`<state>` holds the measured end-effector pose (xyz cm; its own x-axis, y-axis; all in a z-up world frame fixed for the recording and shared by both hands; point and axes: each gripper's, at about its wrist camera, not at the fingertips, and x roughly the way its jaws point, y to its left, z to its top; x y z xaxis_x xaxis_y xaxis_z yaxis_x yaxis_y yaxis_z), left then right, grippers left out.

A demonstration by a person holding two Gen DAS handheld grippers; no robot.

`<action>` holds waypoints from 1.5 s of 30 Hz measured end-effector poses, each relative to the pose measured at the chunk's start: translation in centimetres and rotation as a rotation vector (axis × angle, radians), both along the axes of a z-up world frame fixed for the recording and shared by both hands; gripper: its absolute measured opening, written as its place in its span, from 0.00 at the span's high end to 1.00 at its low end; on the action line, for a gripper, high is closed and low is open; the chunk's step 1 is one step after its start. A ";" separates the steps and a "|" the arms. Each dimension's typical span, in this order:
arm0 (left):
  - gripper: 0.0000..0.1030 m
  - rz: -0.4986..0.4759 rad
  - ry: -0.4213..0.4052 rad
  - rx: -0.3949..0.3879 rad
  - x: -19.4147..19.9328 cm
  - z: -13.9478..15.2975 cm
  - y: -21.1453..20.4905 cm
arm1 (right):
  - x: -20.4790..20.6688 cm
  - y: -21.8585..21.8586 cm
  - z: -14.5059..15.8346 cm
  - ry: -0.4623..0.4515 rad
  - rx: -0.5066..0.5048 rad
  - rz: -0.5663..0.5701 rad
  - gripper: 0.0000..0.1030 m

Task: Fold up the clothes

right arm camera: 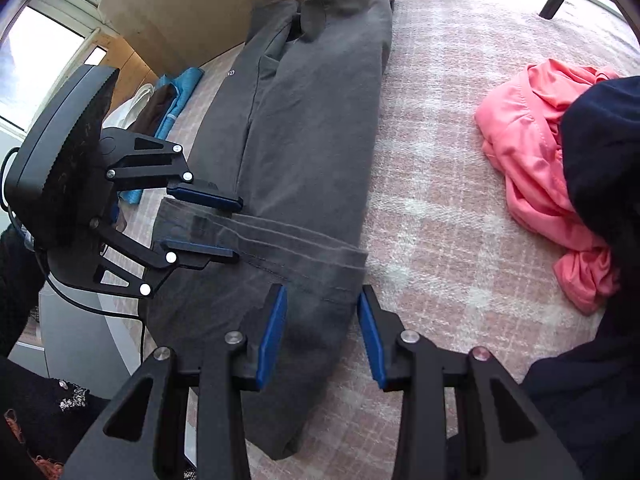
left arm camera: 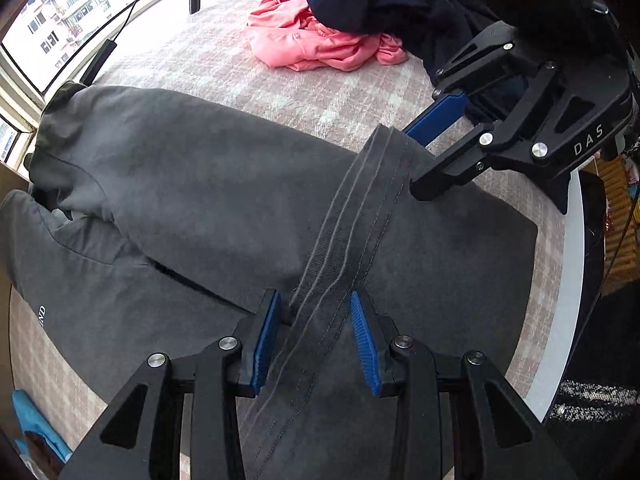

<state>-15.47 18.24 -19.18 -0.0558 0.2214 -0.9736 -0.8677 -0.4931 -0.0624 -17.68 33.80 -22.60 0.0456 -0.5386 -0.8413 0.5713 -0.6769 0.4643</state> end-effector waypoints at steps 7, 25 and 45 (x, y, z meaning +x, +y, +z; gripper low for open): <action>0.65 -0.013 -0.003 -0.009 -0.2 0.2 -0.5 | 0.1 0.0 0.3 0.002 -0.019 0.010 0.65; 0.96 0.002 0.036 0.053 0.3 1.8 -1.2 | 1.0 -1.6 1.1 0.079 -0.006 0.045 0.72; 0.78 0.322 0.090 0.050 1.4 4.5 -12.0 | 1.9 -2.4 3.9 0.121 -0.053 0.002 0.67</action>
